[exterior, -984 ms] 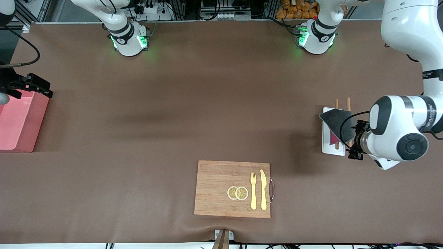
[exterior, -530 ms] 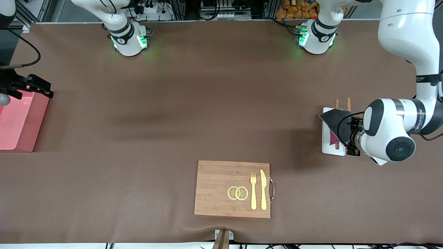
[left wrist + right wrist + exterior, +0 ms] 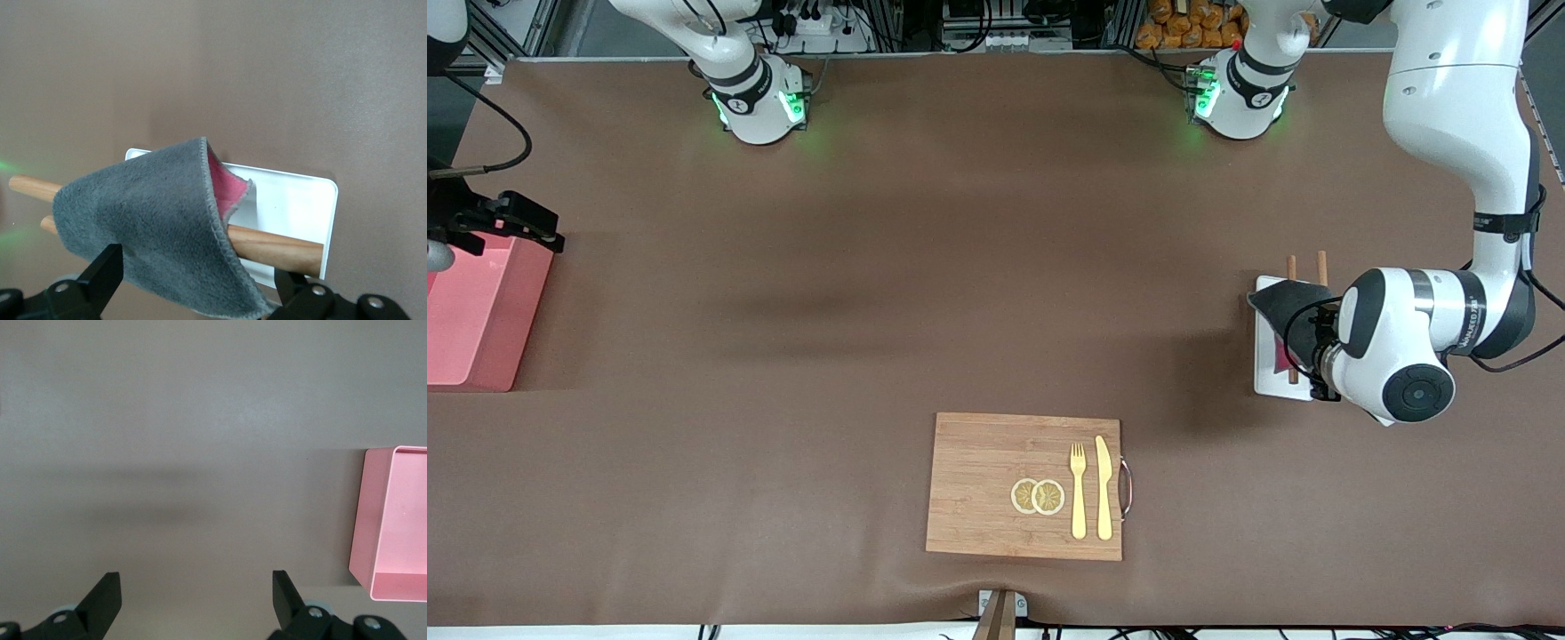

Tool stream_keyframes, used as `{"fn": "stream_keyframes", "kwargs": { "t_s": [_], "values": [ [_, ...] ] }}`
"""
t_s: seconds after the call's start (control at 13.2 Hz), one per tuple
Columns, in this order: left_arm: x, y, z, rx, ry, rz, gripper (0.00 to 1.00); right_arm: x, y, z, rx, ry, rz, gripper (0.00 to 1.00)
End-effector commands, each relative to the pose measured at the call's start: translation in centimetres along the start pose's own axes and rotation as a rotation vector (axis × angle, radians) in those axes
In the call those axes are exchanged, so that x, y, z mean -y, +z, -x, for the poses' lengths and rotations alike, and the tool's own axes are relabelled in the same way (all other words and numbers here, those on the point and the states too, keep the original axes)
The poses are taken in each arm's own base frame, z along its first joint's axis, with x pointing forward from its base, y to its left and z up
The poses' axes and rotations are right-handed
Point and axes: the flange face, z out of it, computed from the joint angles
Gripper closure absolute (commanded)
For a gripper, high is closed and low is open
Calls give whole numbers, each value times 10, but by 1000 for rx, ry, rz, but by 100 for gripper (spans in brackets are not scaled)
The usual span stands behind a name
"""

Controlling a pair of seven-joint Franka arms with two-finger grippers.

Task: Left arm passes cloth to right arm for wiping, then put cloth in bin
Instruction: 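Grasp the grey cloth with the left gripper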

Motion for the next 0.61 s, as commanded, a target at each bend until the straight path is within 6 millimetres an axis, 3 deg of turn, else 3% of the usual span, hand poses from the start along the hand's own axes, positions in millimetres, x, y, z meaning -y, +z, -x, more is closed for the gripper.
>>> {"fn": "stream_keyframes", "kwargs": {
  "t_s": [0.0, 0.08, 0.15, 0.23, 0.38, 0.53],
  "values": [
    [4, -4, 7, -33, -26, 12, 0, 2, -2, 2, 3, 14, -9, 0],
    [4, -4, 11, -33, -59, 14, 0, 2, -3, 2, 1, 14, -9, 0],
    [4, -5, 11, -34, -88, 16, 7, 2, -1, 1, 4, 14, -11, 0],
    [5, -7, 11, -34, -90, 18, 49, 1, 0, 1, 6, 15, -11, 0],
    [5, -9, 13, -35, -86, 21, 92, 1, -1, 2, 6, 16, -10, 0],
    [5, -11, 14, -34, -81, 24, 97, 1, 0, 1, 3, 16, -11, 0]
  ]
}}
